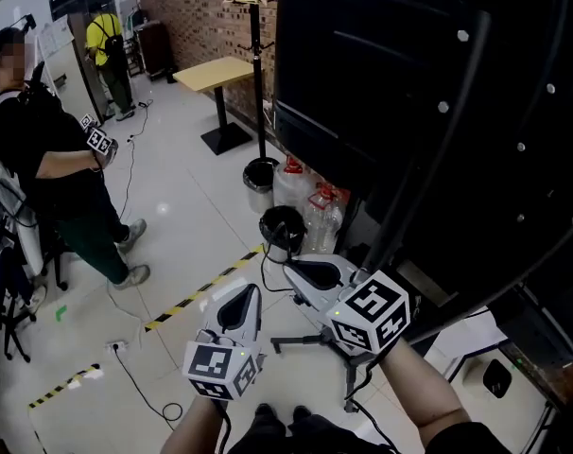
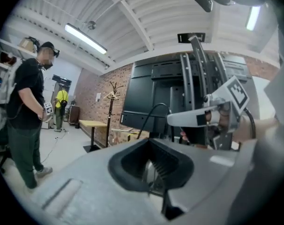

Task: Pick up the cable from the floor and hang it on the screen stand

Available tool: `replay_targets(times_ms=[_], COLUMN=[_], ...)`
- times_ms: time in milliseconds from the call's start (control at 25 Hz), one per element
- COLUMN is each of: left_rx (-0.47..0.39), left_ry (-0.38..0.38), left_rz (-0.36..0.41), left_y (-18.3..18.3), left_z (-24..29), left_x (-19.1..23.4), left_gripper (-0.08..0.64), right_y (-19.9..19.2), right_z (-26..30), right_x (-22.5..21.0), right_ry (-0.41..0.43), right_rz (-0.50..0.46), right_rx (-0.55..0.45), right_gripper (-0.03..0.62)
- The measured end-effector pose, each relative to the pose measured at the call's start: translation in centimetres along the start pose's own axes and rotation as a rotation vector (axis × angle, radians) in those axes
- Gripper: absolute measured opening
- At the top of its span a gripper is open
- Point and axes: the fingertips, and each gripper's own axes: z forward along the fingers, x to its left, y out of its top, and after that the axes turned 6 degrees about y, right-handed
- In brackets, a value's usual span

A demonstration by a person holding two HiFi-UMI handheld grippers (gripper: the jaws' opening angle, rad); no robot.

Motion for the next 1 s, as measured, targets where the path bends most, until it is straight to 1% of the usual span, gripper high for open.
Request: replay_targets(times_ms=[40,120,280,360,440,560,680,840,1000], left_rx=[-0.003,-0.009,0.018,0.037,0.036,0.029,0.029,0.006,-0.008], left_ry=[-0.018,-0.028,-0.046,-0.069,-0.096,-0.138,-0.179,-0.232,-0.245], left_rz=[-0.009,-0.02,-0.025,-0.019,-0.001,0.009,0.017,0.038,0.052], left_y=[0.6,2.0,4.1,5.3,6.6,8.4,10.2,12.7,14.9], left_z=[0.4,1.1,2.7,3.0,3.4,4.2,5.1,6.0,7.1], left_x=[-0.1,0.1,0.3,0.2,0.0,-0.6,-1.3,-2.9,-3.1], left_gripper=[0.005,0.005,0.005,0.005,0.005,0.005,0.005,0.005,0.005], right_y=[0.8,2.5,5.4,6.8,7.8,9.0,10.2,12.4,15.8], right_z=[-0.1,-0.4,-1.9,-2.4,-2.7,-3.2,-3.3,-4.3,-4.7], right_x=[-0.2,-0.7,-2.4,-2.6,-2.8,-3.4,-3.8,-4.8,-5.6], right_ry=[-0.015,-0.051,-0.165,-0.204,-0.238,-0.27,-0.281,-0.316,-0.344], right_rz=[-0.005,-0.015,-0.064,-0.083,-0.1,-0.107,-0.113,-0.141,-0.178], right_rx=[-0.008,-0.019,-0.041,-0.061,-0.075,-0.086,-0.085,-0.086,-0.098], right_gripper=[0.012,0.012,0.012,0.012,0.012,0.012,0.012,0.012,0.012])
